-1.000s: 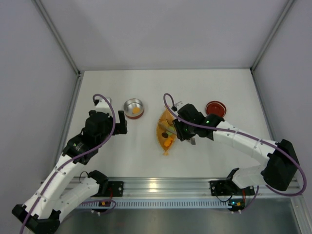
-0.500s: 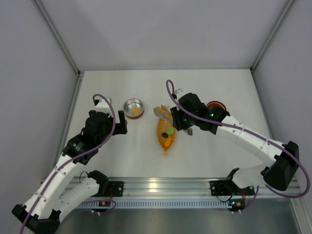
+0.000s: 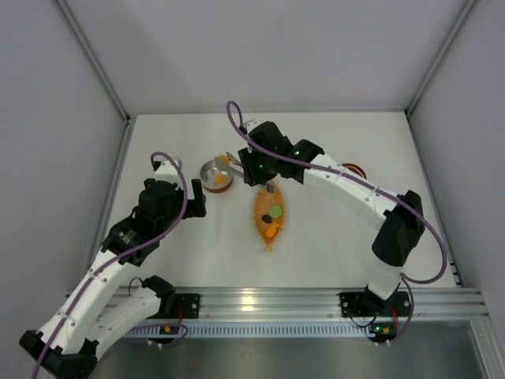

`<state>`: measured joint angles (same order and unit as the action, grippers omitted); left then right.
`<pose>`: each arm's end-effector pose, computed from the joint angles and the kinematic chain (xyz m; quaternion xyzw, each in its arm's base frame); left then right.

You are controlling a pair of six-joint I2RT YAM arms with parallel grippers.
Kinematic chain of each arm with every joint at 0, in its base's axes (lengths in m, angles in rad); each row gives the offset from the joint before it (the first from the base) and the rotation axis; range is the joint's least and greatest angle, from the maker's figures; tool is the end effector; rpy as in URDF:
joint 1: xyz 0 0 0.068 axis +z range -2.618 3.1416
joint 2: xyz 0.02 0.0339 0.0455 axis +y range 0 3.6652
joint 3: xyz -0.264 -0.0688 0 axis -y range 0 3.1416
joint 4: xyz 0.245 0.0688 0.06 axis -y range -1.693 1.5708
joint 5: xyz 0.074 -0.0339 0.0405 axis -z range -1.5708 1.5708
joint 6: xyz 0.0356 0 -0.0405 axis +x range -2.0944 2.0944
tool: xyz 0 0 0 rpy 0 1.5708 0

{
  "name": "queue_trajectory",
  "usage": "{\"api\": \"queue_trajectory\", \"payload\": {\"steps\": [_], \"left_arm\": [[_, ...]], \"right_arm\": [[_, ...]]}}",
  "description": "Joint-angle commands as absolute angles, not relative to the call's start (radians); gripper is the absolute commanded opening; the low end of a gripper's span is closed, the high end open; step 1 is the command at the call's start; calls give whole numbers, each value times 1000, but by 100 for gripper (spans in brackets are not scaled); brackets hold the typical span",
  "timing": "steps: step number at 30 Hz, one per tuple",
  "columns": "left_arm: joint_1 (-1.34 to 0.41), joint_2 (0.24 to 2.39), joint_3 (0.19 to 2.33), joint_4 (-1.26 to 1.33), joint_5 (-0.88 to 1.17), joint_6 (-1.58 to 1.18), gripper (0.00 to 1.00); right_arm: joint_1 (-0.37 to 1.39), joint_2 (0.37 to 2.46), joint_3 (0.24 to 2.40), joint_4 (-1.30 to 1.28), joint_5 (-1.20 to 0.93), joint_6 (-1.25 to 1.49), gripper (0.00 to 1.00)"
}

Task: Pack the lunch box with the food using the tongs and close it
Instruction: Place the fake food in the packing box.

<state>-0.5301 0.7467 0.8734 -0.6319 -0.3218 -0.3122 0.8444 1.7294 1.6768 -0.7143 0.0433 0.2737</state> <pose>0.1403 -0.0692 0.3311 0.0116 0.8541 -0.0790 0.5140 0.2591 0.2893 0.3452 -0.2509 0.8853 0.1906 0.3421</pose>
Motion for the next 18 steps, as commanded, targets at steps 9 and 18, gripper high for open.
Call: {"api": "queue_trajectory", "payload": {"steps": [9,18], "left_arm": [[-528,744,870,-617,-319,-314,99],[-528,739,871,-618,-318,-314,99]], "right_arm": [[868,1902,1865,-724,6,295,34],[870,1959,1919,-735,6,295,38]]}}
